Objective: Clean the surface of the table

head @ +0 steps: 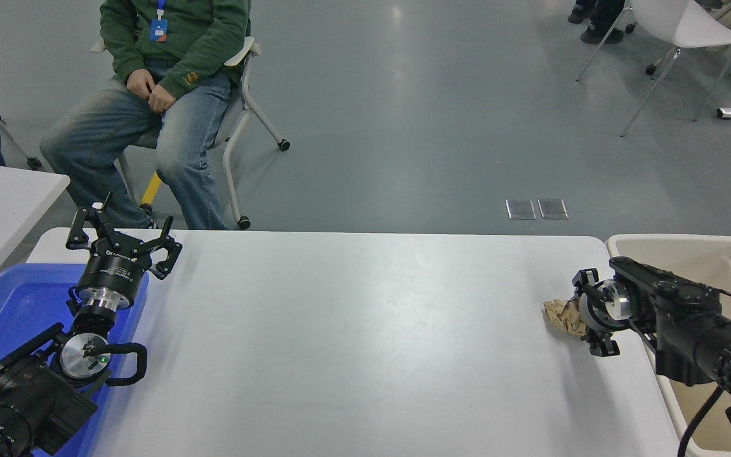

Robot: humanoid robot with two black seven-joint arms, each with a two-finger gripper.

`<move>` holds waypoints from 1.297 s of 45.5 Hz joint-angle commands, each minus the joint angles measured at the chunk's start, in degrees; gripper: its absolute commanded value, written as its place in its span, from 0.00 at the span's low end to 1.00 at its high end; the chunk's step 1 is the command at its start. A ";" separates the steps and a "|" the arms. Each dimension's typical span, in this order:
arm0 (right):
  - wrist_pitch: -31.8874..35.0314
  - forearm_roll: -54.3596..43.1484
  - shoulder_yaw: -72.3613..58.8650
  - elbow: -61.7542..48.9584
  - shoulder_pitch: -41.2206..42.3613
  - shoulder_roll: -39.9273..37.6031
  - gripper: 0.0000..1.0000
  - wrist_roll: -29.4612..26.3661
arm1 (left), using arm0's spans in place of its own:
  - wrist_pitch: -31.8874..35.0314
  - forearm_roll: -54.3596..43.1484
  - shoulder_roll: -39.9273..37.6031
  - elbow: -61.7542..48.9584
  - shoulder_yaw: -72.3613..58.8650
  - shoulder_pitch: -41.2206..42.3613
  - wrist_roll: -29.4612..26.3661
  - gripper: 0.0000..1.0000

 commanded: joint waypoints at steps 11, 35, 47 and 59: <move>2.04 -1.80 -0.73 0.25 0.38 -0.12 0.00 0.53 | 0.00 0.00 0.00 0.00 0.00 0.00 0.00 1.00; 8.99 -1.71 0.68 16.50 3.28 -12.77 0.00 3.96 | 0.00 0.00 0.00 0.00 0.00 0.00 0.00 1.00; 9.08 -2.24 3.31 32.84 3.90 -22.62 0.00 8.62 | 0.00 0.00 0.00 0.00 0.00 0.00 0.00 1.00; 9.07 -3.82 7.97 46.99 3.81 -33.95 0.00 8.97 | 0.00 0.00 0.00 0.00 0.00 0.00 0.00 1.00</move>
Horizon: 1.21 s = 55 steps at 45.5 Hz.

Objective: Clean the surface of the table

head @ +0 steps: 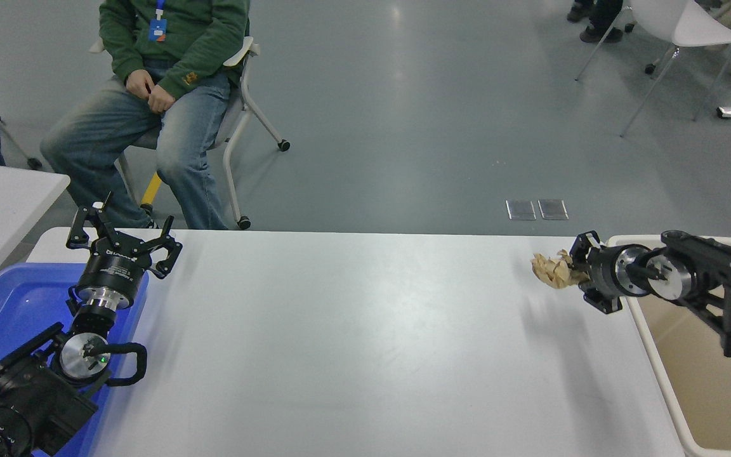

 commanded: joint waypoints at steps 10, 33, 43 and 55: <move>0.32 -3.67 6.49 24.59 0.13 -19.85 0.00 4.92 | 0.00 0.01 0.00 0.00 0.00 0.00 0.00 1.00; 0.40 -3.58 8.69 25.30 -4.35 -32.59 0.00 27.50 | 0.00 0.01 0.00 0.00 0.00 0.00 0.00 1.00; 6.55 -0.16 7.90 19.77 -8.74 -36.11 0.00 27.42 | 0.00 0.01 0.00 0.00 0.00 0.00 0.00 1.00; 9.37 -0.15 7.64 7.20 -13.57 -33.66 0.00 28.12 | 0.00 0.01 0.00 0.00 0.00 0.00 0.00 1.00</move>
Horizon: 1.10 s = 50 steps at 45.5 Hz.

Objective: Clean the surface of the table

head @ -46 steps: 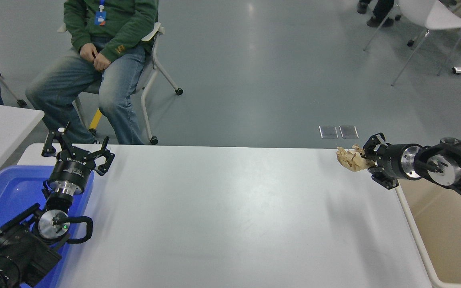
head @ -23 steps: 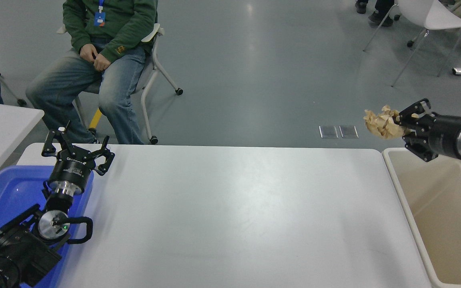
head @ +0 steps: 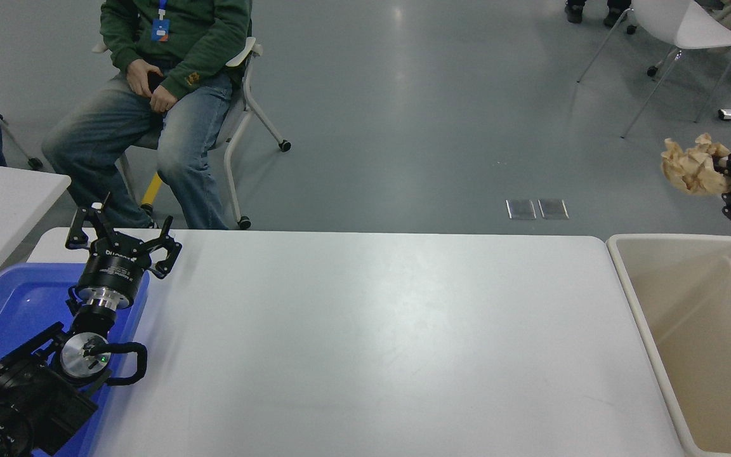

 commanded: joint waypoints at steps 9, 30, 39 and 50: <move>3.08 0.17 -0.27 -15.07 -7.51 5.23 0.00 1.92 | 0.00 0.00 0.00 0.00 0.00 0.00 0.00 1.00; 3.43 -5.37 -3.07 -47.58 -10.33 30.35 0.00 2.00 | 0.00 0.00 0.00 0.00 0.00 0.00 0.00 1.00; 3.34 -5.37 -7.12 -57.78 -10.16 37.57 0.00 2.00 | 0.00 0.00 0.00 0.00 0.00 0.00 0.00 1.00; 2.46 -5.28 -9.58 -67.81 -9.98 46.19 0.00 1.92 | 0.00 0.00 0.00 0.00 0.00 0.00 0.00 1.00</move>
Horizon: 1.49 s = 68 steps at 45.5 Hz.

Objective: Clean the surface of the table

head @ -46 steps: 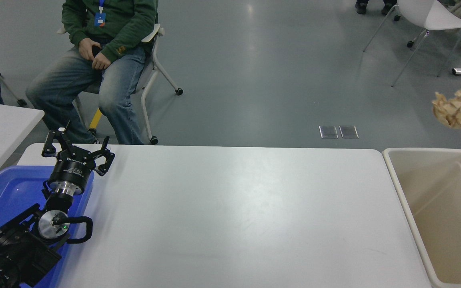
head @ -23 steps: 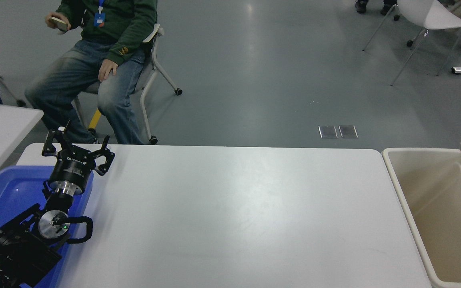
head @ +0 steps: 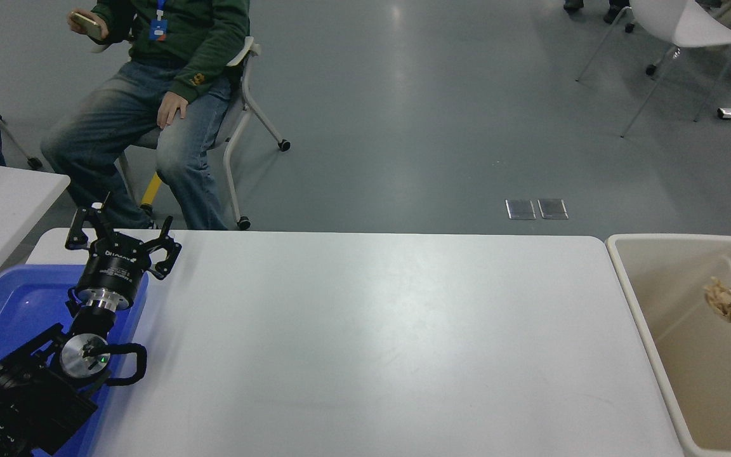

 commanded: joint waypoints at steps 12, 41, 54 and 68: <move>-5.87 -0.14 -5.43 -14.04 0.27 12.29 0.00 -0.34 | 0.00 0.00 0.00 0.00 0.00 0.00 0.00 1.00; -12.74 0.12 -5.70 -14.13 2.29 14.84 0.00 -0.86 | 0.00 0.00 0.00 0.00 0.00 0.00 0.00 1.00; -12.91 0.12 -5.70 -14.31 2.47 14.57 0.00 -0.86 | 0.00 0.00 0.00 0.00 0.00 0.00 0.00 1.00; -12.91 0.56 -5.52 -14.31 2.47 14.05 1.00 -0.77 | 0.00 0.00 0.00 0.00 0.00 0.00 0.00 1.00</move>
